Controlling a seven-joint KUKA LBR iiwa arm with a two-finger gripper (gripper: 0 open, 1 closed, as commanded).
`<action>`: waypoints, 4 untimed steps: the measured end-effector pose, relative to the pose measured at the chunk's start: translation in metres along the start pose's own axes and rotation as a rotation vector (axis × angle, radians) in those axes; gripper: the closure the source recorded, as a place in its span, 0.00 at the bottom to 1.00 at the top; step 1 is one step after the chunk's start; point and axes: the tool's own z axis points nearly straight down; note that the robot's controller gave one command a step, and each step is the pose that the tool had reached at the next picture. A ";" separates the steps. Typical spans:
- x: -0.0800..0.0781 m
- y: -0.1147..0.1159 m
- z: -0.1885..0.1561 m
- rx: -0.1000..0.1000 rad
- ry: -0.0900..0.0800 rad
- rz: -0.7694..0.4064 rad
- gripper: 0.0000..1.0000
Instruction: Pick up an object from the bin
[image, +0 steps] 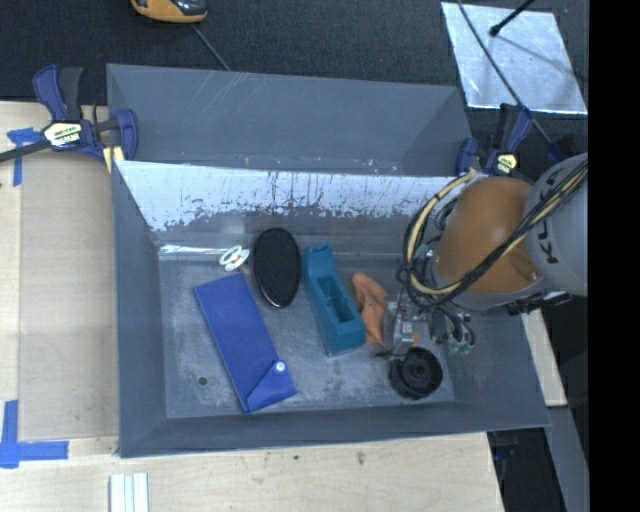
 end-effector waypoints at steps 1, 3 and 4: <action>0.001 0.000 0.001 0.000 0.002 0.000 0.00; -0.001 0.000 0.000 0.000 -0.001 0.000 1.00; -0.016 -0.004 -0.065 0.000 0.003 -0.005 1.00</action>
Offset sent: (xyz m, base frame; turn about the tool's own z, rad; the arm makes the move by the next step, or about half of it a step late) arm 0.0000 0.0000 0.0000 0.0000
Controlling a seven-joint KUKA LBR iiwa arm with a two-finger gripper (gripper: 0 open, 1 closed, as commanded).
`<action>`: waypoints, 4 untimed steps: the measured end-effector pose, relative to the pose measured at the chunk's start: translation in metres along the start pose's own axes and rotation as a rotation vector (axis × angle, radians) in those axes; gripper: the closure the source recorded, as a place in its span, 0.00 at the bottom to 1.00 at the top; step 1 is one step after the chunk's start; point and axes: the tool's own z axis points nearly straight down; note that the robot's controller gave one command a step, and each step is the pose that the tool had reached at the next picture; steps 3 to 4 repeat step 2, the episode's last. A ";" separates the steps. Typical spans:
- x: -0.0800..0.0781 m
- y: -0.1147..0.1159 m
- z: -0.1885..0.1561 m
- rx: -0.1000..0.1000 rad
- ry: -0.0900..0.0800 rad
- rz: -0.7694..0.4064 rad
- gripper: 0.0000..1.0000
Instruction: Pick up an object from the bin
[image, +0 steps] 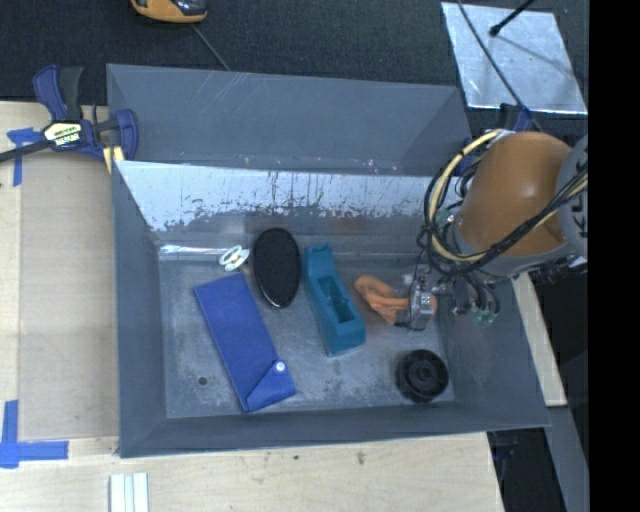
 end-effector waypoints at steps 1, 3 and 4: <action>0.000 0.000 0.000 0.000 0.000 0.000 1.00; -0.026 0.026 -0.139 0.000 -0.001 -0.020 1.00; -0.026 0.026 -0.139 0.000 -0.001 -0.020 1.00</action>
Offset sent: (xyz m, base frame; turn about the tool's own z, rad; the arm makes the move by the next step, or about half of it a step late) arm 0.0263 0.0249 0.1382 -0.0202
